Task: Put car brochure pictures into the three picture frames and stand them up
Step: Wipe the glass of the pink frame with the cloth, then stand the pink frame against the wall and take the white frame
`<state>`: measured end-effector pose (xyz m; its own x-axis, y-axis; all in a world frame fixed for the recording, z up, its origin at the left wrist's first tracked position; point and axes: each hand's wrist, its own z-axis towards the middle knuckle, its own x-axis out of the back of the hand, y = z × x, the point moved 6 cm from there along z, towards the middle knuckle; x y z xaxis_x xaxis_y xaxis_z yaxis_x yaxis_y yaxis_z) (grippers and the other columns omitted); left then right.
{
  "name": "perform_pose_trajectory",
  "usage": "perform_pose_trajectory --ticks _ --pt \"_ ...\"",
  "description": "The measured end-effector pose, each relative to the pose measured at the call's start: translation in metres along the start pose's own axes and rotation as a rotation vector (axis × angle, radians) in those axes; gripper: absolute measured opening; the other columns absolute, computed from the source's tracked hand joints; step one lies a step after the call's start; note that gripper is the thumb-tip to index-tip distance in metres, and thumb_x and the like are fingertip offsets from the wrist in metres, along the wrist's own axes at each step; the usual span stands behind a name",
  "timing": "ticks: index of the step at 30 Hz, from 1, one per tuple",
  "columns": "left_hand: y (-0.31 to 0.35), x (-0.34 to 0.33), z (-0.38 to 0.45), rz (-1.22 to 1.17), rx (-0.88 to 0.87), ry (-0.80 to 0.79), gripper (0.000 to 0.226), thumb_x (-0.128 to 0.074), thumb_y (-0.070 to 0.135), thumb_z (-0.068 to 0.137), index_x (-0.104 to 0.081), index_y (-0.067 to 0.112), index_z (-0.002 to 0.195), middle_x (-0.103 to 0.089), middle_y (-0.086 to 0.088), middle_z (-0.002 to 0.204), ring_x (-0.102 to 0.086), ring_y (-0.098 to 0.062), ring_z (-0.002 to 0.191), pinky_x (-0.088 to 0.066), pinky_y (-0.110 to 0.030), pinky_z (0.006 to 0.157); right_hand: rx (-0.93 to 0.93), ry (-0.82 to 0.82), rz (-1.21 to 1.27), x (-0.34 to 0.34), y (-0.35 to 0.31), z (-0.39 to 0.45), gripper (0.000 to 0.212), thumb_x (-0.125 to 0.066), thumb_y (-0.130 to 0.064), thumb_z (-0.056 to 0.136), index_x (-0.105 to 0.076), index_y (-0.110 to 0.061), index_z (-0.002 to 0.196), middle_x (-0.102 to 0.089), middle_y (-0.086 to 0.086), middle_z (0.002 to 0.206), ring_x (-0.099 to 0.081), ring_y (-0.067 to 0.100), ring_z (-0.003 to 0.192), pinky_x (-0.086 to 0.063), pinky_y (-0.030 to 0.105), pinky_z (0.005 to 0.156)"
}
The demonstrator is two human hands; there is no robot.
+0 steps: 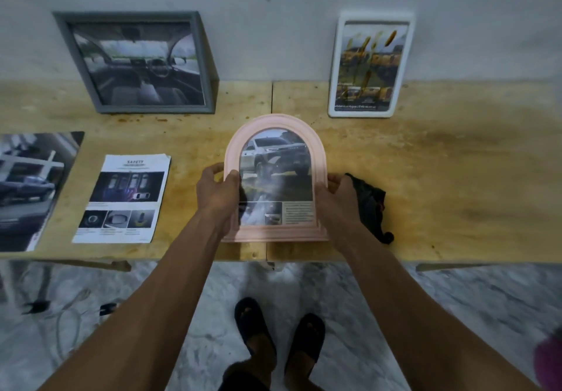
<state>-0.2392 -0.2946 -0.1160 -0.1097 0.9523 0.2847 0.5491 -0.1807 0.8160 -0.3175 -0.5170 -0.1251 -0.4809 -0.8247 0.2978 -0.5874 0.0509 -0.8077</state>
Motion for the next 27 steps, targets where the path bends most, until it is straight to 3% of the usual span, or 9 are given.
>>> perform_pose_trajectory --ticks 3,6,10,15,18,21,23,27 --pt "0.025 0.014 -0.017 -0.1 0.043 -0.035 0.042 -0.063 0.02 0.098 -0.051 0.018 0.138 -0.068 -0.019 0.1 -0.063 -0.028 0.073 -0.057 -0.042 0.066 0.035 -0.024 0.013 0.006 -0.027 -0.019 0.024 -0.055 -0.027 0.096 -0.045 -0.033 0.117 -0.059 0.0 0.114 -0.063 0.023 0.098 -0.057 0.046 0.085" --pt "0.055 0.031 -0.034 -0.092 0.0 -0.069 0.041 -0.065 0.021 0.097 -0.054 0.011 0.136 -0.066 -0.018 0.091 -0.058 -0.024 0.06 -0.052 -0.033 0.053 0.102 -0.063 -0.026 0.011 -0.059 -0.04 0.037 -0.058 -0.023 0.096 -0.05 -0.021 0.132 -0.063 0.005 0.114 -0.065 0.026 0.098 -0.059 0.044 0.082" --pt "0.092 0.057 -0.041 -0.027 -0.111 -0.1 0.034 -0.071 0.019 0.092 -0.062 0.008 0.124 -0.07 -0.015 0.097 -0.065 -0.03 0.075 -0.06 -0.046 0.074 0.151 -0.042 -0.052 0.017 -0.092 -0.058 0.039 -0.065 -0.018 0.092 -0.054 -0.012 0.129 -0.069 0.009 0.104 -0.068 0.026 0.089 -0.06 0.043 0.076" --pt "0.13 0.067 -0.029 0.112 -0.262 -0.186 0.034 -0.077 0.013 0.087 -0.064 0.009 0.119 -0.069 -0.011 0.09 -0.064 -0.02 0.072 -0.048 -0.027 0.06 0.189 -0.014 -0.081 0.013 -0.122 -0.055 0.034 -0.067 -0.018 0.092 -0.053 -0.014 0.123 -0.067 0.003 0.097 -0.067 0.018 0.079 -0.056 0.032 0.064" --pt "0.144 0.062 -0.018 0.177 -0.308 -0.186 0.039 -0.077 0.009 0.086 -0.062 0.01 0.122 -0.067 -0.007 0.085 -0.063 -0.016 0.071 -0.046 -0.026 0.059 0.205 0.021 -0.104 0.01 -0.134 -0.042 0.037 -0.07 -0.018 0.089 -0.055 -0.013 0.122 -0.069 0.004 0.104 -0.068 0.021 0.087 -0.059 0.042 0.077" --pt "0.159 0.049 0.002 0.198 -0.35 -0.154 0.043 -0.075 0.011 0.088 -0.058 0.01 0.128 -0.068 -0.008 0.101 -0.064 -0.02 0.083 -0.054 -0.031 0.07 0.242 0.038 -0.122 0.003 -0.151 -0.02 0.04 -0.07 -0.017 0.089 -0.054 -0.013 0.125 -0.066 0.005 0.112 -0.066 0.023 0.095 -0.059 0.042 0.083" --pt "0.169 0.037 0.017 0.205 -0.363 -0.151 0.043 -0.073 0.011 0.09 -0.056 0.01 0.129 -0.065 -0.009 0.11 -0.063 -0.025 0.094 -0.057 -0.036 0.079 0.268 0.045 -0.131 -0.001 -0.163 -0.001 0.042 -0.07 -0.017 0.09 -0.052 -0.012 0.128 -0.064 0.006 0.113 -0.066 0.025 0.098 -0.059 0.042 0.085" --pt "0.184 0.007 0.054 0.191 -0.345 -0.141 0.042 -0.072 0.009 0.09 -0.055 0.01 0.129 -0.061 -0.002 0.1 -0.062 -0.026 0.099 -0.057 -0.037 0.086 0.3 0.047 -0.165 -0.012 -0.18 0.049 0.039 -0.068 -0.017 0.09 -0.051 -0.014 0.125 -0.061 0.004 0.11 -0.062 0.022 0.097 -0.059 0.037 0.079"
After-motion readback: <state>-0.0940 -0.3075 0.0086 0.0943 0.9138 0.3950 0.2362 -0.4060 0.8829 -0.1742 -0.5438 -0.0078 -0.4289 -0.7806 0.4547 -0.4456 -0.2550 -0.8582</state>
